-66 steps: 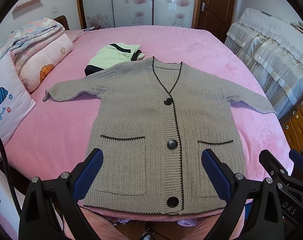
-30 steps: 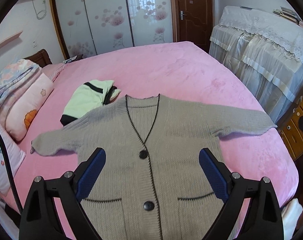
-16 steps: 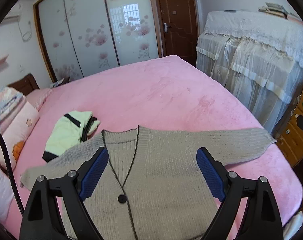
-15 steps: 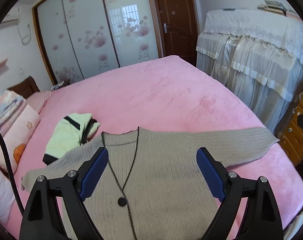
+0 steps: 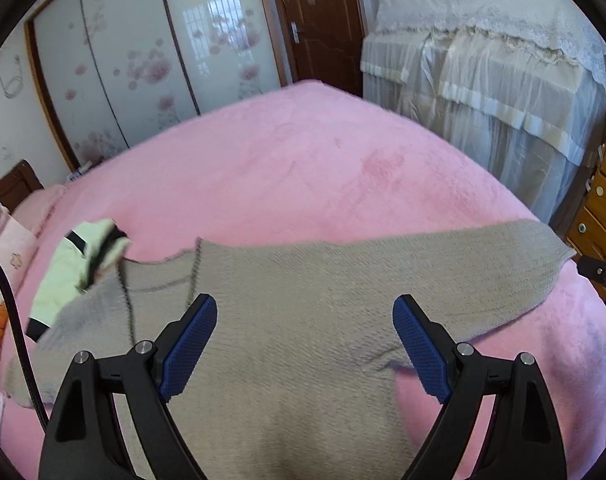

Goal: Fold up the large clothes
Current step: 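Move the right tool to the cardigan sleeve cuff and grasp it, then lift the grasped sleeve with the right tool and fold it across the body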

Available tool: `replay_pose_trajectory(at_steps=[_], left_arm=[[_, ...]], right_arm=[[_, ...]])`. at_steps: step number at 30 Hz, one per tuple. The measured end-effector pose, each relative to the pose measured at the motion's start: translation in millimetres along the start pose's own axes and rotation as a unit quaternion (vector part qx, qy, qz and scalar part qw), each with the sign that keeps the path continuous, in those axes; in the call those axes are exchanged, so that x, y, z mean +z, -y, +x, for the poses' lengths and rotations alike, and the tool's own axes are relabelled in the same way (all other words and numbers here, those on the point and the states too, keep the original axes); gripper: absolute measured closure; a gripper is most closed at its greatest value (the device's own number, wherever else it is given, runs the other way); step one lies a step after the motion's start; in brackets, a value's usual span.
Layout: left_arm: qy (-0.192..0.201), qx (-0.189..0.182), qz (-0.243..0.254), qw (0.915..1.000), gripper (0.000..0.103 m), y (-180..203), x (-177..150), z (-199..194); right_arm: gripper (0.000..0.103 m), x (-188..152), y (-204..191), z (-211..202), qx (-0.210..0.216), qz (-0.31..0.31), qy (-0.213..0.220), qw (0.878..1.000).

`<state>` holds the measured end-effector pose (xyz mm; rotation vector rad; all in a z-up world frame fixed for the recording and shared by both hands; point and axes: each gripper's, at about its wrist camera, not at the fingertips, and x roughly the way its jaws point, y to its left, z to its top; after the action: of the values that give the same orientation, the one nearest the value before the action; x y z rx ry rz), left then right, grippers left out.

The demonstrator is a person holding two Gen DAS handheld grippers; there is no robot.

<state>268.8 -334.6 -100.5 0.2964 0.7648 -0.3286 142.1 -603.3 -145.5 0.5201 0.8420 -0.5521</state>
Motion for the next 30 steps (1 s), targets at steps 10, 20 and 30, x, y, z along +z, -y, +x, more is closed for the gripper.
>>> replay_pose_trajectory(at_steps=[10,20,30], left_arm=[[-0.068,0.044,-0.035,0.996,0.014,23.6,-12.5,64.4],[-0.104,0.059,-0.033,0.9922,0.014,-13.4,-35.4,68.7],[-0.052,0.096,-0.078,0.9911,0.014,-123.9,-60.9,2.2]], right_arm=[[0.015,1.8,58.5,87.0,0.059,0.137,-0.082,0.985],[0.089,37.1,26.9,109.3,0.017,0.088,-0.065,0.994],[0.092,16.5,-163.7,-27.2,0.171,-0.161,0.088,0.968]])
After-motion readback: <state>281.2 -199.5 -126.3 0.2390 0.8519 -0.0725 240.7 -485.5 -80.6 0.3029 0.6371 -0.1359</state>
